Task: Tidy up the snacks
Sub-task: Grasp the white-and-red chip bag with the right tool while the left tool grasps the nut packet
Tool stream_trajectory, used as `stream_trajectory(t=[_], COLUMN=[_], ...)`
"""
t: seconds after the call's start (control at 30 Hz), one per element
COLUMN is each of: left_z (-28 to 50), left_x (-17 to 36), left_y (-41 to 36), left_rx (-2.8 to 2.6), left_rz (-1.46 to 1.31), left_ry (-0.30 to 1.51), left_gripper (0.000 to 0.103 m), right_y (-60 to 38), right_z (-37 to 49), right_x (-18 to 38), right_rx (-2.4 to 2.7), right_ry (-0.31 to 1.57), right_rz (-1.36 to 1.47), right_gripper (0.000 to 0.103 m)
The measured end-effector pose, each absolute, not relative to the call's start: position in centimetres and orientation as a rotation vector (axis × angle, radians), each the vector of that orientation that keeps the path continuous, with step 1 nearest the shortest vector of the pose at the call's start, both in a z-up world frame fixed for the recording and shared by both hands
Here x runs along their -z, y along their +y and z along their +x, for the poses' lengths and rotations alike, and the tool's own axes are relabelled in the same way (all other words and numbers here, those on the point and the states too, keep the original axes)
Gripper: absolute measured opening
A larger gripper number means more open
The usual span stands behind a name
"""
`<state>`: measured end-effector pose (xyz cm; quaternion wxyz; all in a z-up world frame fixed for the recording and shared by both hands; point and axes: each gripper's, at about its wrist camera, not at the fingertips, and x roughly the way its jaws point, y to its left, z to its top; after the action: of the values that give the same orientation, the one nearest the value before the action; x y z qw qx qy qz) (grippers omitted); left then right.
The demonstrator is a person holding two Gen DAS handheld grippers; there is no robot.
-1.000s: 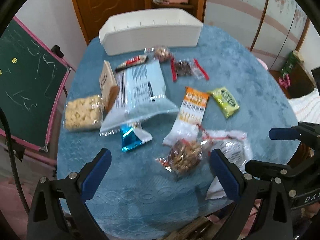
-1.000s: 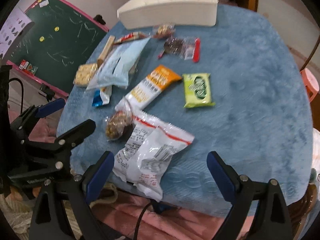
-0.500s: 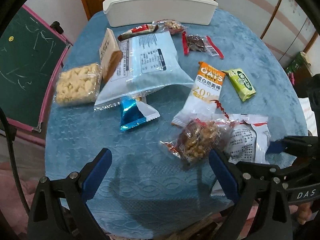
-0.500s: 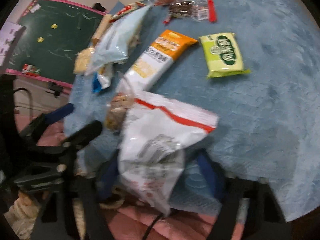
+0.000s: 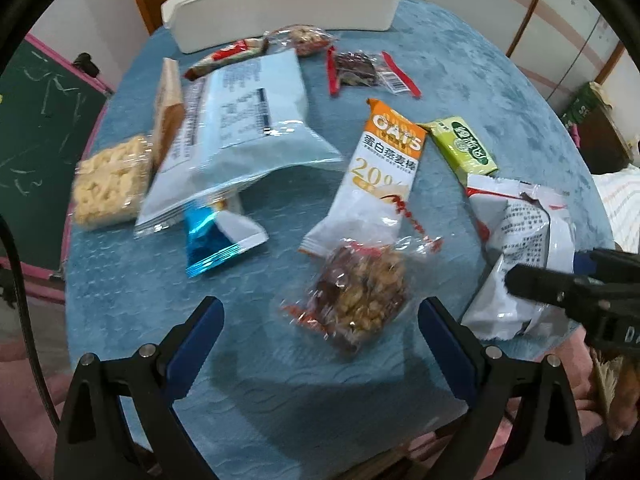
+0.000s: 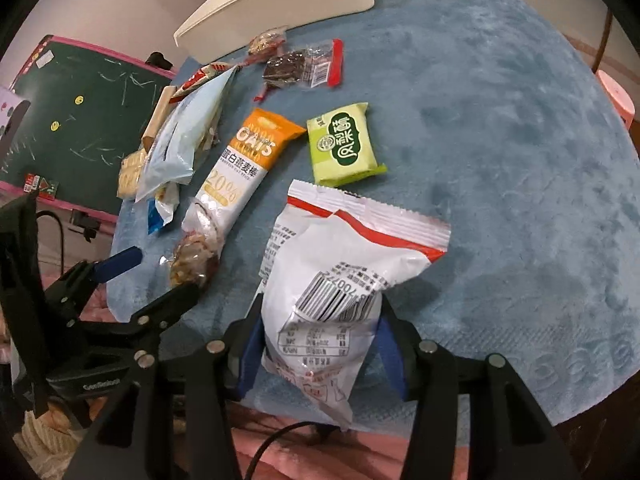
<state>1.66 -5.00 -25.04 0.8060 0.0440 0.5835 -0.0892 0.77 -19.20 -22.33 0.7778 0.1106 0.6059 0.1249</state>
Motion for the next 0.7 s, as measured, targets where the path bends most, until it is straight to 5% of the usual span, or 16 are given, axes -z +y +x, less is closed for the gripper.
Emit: stream_trajectory(t=[0.17, 0.37, 0.47, 0.5, 0.7], left_z=[3.0, 3.4, 3.0, 2.8, 2.3], left_x=[26.0, 27.2, 26.9, 26.8, 26.1], left_y=[-5.7, -6.7, -7.4, -7.6, -7.9], left_rx=[0.212, 0.205, 0.195, 0.208, 0.203], left_rz=[0.042, 0.072, 0.125, 0.121, 0.143], left_ry=[1.284, 1.318, 1.302, 1.3, 1.296], left_gripper=[0.097, 0.074, 0.047, 0.031, 0.03], right_y=[-19.2, -19.8, -19.8, -19.7, -19.8], right_z=[0.6, 0.7, 0.7, 0.7, 0.6], right_x=[22.2, 22.3, 22.4, 22.4, 22.3], right_rx=[-0.279, -0.293, -0.297, -0.297, -0.301], right_ry=[1.307, 1.307, 1.305, 1.304, 1.299], right_rz=[0.232, 0.251, 0.253, 0.253, 0.251], right_gripper=[0.051, 0.052, 0.052, 0.052, 0.051])
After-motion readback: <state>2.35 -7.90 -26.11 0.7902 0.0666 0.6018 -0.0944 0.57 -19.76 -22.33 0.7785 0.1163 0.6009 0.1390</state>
